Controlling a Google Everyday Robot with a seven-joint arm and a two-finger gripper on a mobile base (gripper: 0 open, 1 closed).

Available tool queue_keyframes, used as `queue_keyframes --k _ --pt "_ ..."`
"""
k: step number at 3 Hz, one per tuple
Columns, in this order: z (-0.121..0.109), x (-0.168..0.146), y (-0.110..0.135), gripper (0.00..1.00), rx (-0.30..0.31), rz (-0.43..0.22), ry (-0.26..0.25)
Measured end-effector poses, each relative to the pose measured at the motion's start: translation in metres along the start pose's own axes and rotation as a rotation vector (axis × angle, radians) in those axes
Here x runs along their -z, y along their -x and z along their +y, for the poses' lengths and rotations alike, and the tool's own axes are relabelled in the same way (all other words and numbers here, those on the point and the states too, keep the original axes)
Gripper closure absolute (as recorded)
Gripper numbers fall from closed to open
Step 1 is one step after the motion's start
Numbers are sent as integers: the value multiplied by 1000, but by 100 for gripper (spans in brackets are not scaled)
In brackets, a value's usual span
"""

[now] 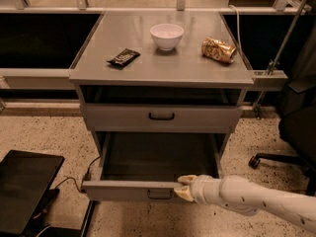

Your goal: Open middle drawer

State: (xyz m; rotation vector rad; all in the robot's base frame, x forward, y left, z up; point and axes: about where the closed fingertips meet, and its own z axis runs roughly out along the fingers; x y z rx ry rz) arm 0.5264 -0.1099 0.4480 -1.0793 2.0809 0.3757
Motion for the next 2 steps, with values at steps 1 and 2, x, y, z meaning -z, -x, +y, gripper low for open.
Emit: queue_keyframes --k 1,2 --pt "10 4 -8 100 -15 -2 7" --pt "10 6 -5 100 -15 -2 7"
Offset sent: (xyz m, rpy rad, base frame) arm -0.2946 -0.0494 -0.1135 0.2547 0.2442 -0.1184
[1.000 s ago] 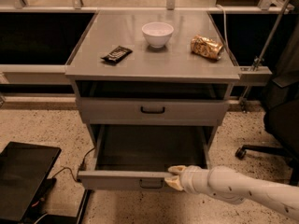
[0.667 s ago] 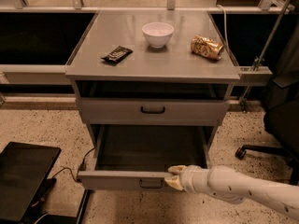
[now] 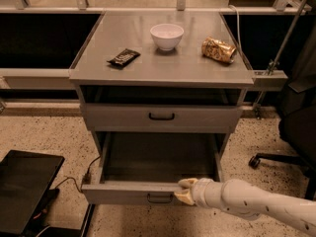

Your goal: Open middle drawer

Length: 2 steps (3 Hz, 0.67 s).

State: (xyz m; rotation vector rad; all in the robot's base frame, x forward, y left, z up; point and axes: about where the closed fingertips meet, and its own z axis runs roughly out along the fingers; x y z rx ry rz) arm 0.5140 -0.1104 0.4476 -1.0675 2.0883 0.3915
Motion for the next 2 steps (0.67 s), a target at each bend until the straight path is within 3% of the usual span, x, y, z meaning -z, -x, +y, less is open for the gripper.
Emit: queue_keyframes --k 2 --pt "10 6 -6 100 -15 -2 7"
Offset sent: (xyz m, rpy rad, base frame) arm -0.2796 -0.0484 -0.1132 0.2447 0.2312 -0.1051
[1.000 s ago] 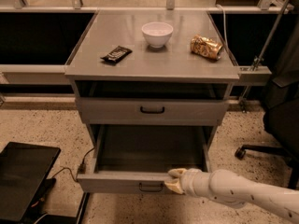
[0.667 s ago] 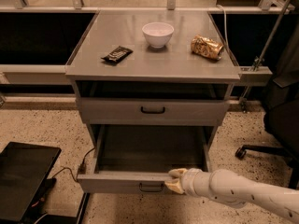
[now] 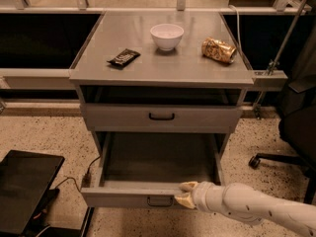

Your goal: Open middle drawer

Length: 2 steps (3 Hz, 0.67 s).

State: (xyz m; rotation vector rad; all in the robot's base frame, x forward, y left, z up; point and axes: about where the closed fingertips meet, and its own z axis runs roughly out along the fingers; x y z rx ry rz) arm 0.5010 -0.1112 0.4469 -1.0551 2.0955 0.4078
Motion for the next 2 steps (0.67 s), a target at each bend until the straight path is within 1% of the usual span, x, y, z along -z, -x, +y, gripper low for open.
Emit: queue_keyframes --k 1,2 --pt "9 4 -8 100 -14 -2 7" --pt "9 6 -5 100 -14 -2 7"
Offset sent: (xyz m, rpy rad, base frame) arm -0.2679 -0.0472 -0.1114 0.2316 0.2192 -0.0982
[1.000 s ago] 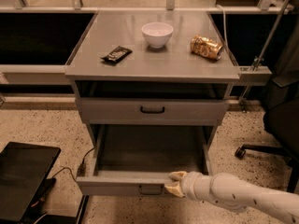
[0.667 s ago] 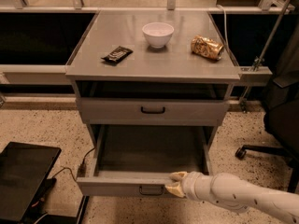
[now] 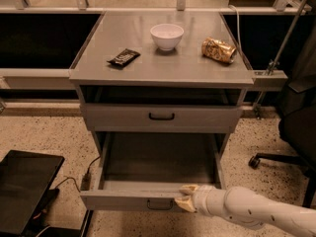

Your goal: Open middle drawer

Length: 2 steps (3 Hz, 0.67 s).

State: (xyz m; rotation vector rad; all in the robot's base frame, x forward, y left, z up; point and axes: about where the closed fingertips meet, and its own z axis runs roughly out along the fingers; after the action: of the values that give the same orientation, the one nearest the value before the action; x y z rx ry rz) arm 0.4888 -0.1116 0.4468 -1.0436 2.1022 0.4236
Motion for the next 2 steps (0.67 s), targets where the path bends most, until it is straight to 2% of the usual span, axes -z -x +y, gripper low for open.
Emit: queue_keyframes --k 1,2 --pt "14 1 -3 100 9 -3 23" --pt "14 3 0 100 9 -3 23"
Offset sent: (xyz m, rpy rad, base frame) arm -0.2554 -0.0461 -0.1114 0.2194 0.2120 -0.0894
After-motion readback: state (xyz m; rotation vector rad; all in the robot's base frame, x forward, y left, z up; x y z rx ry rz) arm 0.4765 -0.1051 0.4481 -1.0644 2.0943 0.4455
